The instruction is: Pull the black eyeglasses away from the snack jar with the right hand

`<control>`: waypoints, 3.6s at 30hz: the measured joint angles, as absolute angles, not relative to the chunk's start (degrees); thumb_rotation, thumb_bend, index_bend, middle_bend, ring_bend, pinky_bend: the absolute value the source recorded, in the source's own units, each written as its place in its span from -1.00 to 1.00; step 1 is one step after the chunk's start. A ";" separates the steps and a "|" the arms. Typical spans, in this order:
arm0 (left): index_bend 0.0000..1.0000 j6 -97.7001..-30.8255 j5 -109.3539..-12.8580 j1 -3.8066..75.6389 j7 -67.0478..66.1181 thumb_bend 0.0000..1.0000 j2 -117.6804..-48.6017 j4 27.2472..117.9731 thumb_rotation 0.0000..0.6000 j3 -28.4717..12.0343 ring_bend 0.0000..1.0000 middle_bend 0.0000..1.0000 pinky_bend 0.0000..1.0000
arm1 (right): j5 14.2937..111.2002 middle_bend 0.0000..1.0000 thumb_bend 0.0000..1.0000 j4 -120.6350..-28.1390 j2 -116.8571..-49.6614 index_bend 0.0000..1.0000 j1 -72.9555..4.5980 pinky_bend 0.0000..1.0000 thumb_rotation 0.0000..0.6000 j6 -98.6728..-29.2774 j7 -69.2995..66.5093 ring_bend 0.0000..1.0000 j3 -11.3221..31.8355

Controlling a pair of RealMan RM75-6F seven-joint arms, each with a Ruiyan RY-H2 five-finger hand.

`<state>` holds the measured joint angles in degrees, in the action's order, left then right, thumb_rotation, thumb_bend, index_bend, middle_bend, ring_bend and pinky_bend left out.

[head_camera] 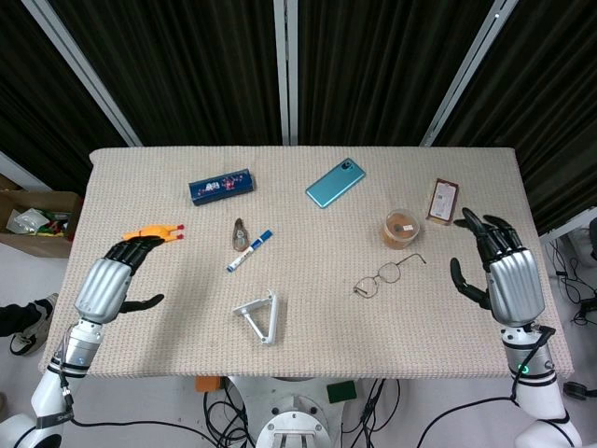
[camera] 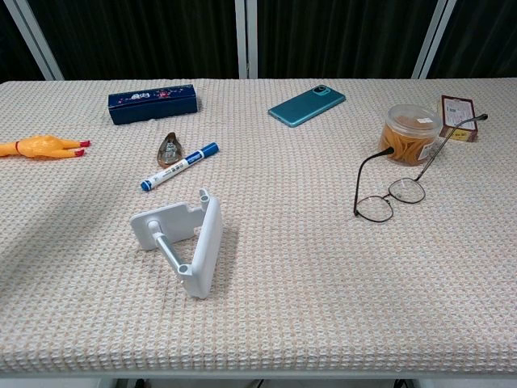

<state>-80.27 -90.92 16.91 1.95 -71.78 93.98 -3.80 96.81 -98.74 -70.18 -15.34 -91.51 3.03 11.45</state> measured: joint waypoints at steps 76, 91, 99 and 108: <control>-0.68 -87.53 -87.36 4.97 4.55 -1.00 -66.86 89.86 1.00 -1.51 -0.68 -0.66 -0.54 | 64.08 0.92 0.86 -92.66 -81.13 -1.00 -30.14 0.49 1.00 -52.48 31.52 0.80 1.91; -0.67 -87.80 -88.03 4.91 3.78 -1.00 -66.46 90.77 1.00 -1.73 -0.68 -0.66 -0.54 | 74.76 0.92 0.86 -93.51 -80.75 -1.00 -28.40 0.48 1.00 -63.50 24.91 0.74 2.52; -0.67 -87.27 -88.21 5.10 3.86 -1.00 -67.22 90.67 1.00 -1.65 -0.68 -0.66 -0.54 | 95.17 0.92 0.86 -94.36 -79.12 -1.00 -24.21 0.48 1.00 -82.09 19.18 0.75 1.80; -0.67 -87.60 -89.04 5.10 3.75 -1.00 -67.40 90.96 0.99 -1.50 -0.68 -0.66 -0.54 | 104.03 0.92 0.86 -99.15 -77.67 -1.00 -21.71 0.48 1.00 -80.61 25.31 0.78 -4.17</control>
